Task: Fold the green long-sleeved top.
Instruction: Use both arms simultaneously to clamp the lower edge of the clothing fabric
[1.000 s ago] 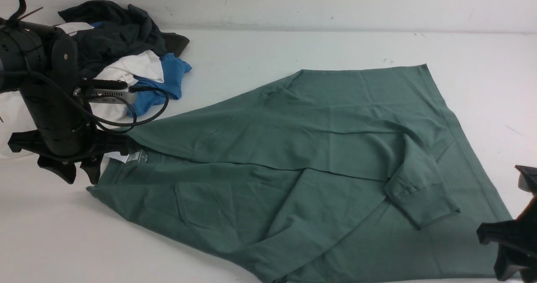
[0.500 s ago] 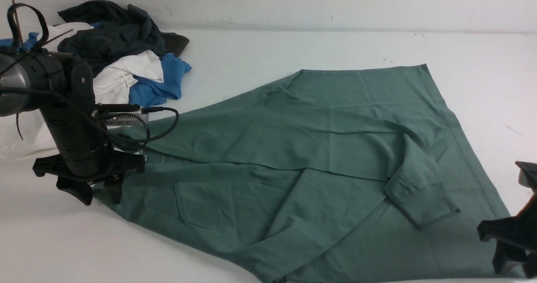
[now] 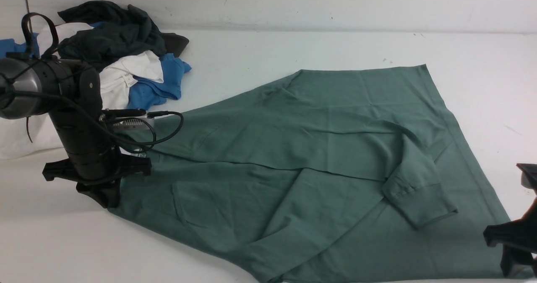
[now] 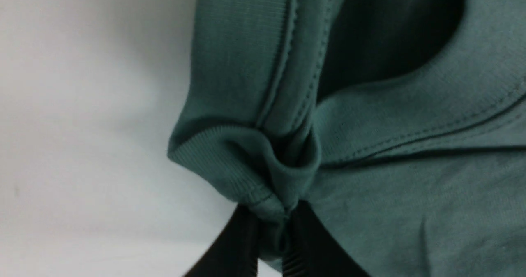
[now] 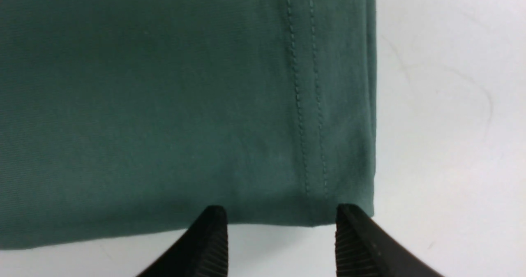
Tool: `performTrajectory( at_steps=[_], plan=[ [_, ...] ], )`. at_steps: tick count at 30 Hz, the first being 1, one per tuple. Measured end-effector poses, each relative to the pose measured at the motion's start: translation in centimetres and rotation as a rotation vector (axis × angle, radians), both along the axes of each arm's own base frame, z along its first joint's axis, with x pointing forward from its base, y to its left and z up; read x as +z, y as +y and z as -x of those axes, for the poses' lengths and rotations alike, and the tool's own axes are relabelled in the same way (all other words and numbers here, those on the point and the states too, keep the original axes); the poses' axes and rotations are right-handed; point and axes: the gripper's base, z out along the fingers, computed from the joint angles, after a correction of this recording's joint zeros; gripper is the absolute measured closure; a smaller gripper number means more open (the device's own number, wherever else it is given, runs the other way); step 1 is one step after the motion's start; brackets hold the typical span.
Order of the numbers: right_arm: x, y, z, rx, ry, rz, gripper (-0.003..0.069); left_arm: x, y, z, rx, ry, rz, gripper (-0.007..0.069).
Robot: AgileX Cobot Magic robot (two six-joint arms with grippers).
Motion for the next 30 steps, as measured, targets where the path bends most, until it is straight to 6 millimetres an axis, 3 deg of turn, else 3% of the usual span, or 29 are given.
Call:
performTrajectory(
  at_steps=[11, 25, 30],
  plan=[
    [-1.8, -0.3, -0.8, 0.007, 0.095, 0.023, 0.0317, -0.1, 0.1, -0.1, -0.013, -0.008, -0.017, 0.058],
    [-1.3, -0.4, -2.3, -0.054, 0.159, 0.033, 0.0309, -0.1, 0.1, -0.1, -0.014, -0.008, -0.019, 0.058],
    [-1.3, -0.6, -2.3, -0.051, 0.158, 0.056, 0.0266, -0.1, 0.1, -0.1, -0.014, -0.009, -0.019, 0.058]
  ],
)
